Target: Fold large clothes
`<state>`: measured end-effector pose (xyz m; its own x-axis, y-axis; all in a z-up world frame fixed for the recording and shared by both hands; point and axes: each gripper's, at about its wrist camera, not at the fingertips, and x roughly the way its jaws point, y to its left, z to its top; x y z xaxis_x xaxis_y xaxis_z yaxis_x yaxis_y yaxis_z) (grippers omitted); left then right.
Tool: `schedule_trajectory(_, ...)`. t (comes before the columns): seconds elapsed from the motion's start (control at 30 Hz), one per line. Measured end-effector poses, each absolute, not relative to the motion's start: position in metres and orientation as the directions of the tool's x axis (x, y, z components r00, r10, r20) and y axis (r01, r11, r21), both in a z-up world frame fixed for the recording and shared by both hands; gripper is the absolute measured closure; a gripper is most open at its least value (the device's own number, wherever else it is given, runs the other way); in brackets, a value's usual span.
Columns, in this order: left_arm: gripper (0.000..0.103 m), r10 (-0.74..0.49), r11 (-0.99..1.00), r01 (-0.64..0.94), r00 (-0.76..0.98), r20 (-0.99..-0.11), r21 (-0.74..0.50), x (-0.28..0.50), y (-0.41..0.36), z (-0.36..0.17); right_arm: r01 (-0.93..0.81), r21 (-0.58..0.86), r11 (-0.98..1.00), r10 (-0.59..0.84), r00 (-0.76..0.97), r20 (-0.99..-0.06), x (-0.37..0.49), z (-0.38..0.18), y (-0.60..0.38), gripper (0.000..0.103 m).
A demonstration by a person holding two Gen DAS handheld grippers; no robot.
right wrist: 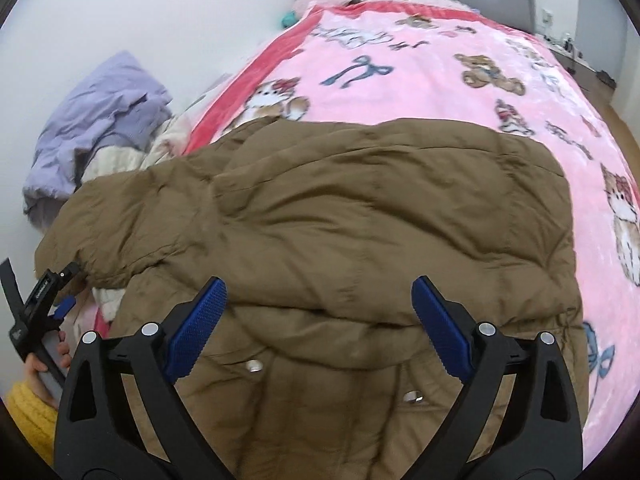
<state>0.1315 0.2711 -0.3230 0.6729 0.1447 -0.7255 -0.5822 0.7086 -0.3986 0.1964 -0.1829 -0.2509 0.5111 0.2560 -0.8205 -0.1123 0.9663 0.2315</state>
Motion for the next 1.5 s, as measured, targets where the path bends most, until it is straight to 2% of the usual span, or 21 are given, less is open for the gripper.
schedule_trajectory(0.07, 0.01, 0.176, 0.622, -0.641, 0.674, -0.718, -0.449, 0.119, 0.298, -0.331, -0.131, 0.226, 0.965, 0.261, 0.494, -0.829, 0.198, -0.248, -0.171, 0.013)
schedule_trajectory(0.23, 0.01, 0.161, 0.329, -0.684, 0.72, -0.675, -0.651, 0.094, 0.36, -0.364, -0.216, 0.174, 0.961, 0.256, 0.454, -0.853, 0.204, -0.244, -0.14, 0.013)
schedule_trajectory(0.33, 0.013, 0.203, 0.312, -0.657, 0.751, -0.628, -0.686, 0.092, 0.374, -0.362, -0.255, 0.151, 0.955, 0.251, 0.43, -0.867, 0.205, -0.245, -0.125, 0.013)
schedule_trajectory(0.37, 0.021, 0.216, 0.34, -0.644, 0.763, -0.61, -0.685, 0.094, 0.376, -0.358, -0.261, 0.148, 0.954, 0.251, 0.426, -0.869, 0.205, -0.245, -0.121, 0.013)
schedule_trajectory(0.43, 0.05, 0.219, 0.372, -0.639, 0.765, -0.606, -0.673, 0.1, 0.376, -0.353, -0.277, 0.15, 0.949, 0.26, 0.422, -0.869, 0.204, -0.244, -0.114, 0.013)
schedule_trajectory(0.47, 0.056, 0.219, 0.385, -0.641, 0.762, -0.61, -0.663, 0.103, 0.376, -0.35, -0.285, 0.142, 0.948, 0.258, 0.423, -0.869, 0.203, -0.244, -0.11, 0.013)
schedule_trajectory(0.5, 0.067, 0.212, 0.41, -0.639, 0.761, -0.613, -0.651, 0.107, 0.374, -0.346, -0.294, 0.135, 0.946, 0.255, 0.423, -0.87, 0.202, -0.244, -0.107, 0.013)
schedule_trajectory(0.53, 0.072, 0.211, 0.441, -0.638, 0.757, -0.618, -0.631, 0.109, 0.373, -0.34, -0.3, 0.131, 0.945, 0.254, 0.42, -0.871, 0.202, -0.245, -0.105, 0.013)
schedule_trajectory(0.6, 0.088, 0.22, 0.497, -0.634, 0.752, -0.621, -0.592, 0.116, 0.37, -0.328, -0.304, 0.122, 0.945, 0.249, 0.422, -0.872, 0.199, -0.246, -0.102, 0.013)
schedule_trajectory(0.67, 0.094, 0.232, 0.554, -0.628, 0.747, -0.623, -0.547, 0.119, 0.367, -0.314, -0.296, 0.13, 0.946, 0.251, 0.421, -0.872, 0.197, -0.247, -0.102, 0.013)
schedule_trajectory(0.77, 0.097, 0.228, 0.606, -0.601, 0.759, -0.61, -0.522, 0.127, 0.358, -0.293, -0.269, 0.155, 0.951, 0.262, 0.432, -0.863, 0.194, -0.247, -0.108, 0.013)
schedule_trajectory(0.93, 0.097, 0.187, 0.771, -0.45, 0.837, -0.514, -0.452, 0.148, 0.321, -0.22, -0.17, 0.223, 0.96, 0.277, 0.457, -0.845, 0.191, -0.249, -0.135, 0.013)
schedule_trajectory(1.03, 0.097, 0.095, 0.863, -0.292, 0.896, -0.435, -0.413, 0.172, 0.278, -0.173, -0.106, 0.246, 0.964, 0.265, 0.491, -0.83, 0.186, -0.248, -0.157, 0.013)
schedule_trajectory(1.2, 0.097, -0.083, 0.97, -0.007, 0.93, -0.358, -0.243, 0.224, 0.166, -0.115, 0.05, 0.295, 0.954, 0.224, 0.534, -0.815, 0.166, -0.25, -0.21, 0.013)
schedule_trajectory(1.4, 0.097, -0.268, 0.959, 0.283, 0.875, -0.402, -0.023, 0.283, 0.008, -0.106, 0.234, 0.304, 0.924, 0.122, 0.57, -0.812, 0.127, -0.248, -0.283, 0.013)
schedule_trajectory(1.5, 0.097, -0.314, 0.916, 0.393, 0.821, -0.476, 0.074, 0.295, -0.068, -0.128, 0.35, 0.315, 0.882, 0.064, 0.573, -0.817, 0.1, -0.25, -0.327, 0.013)
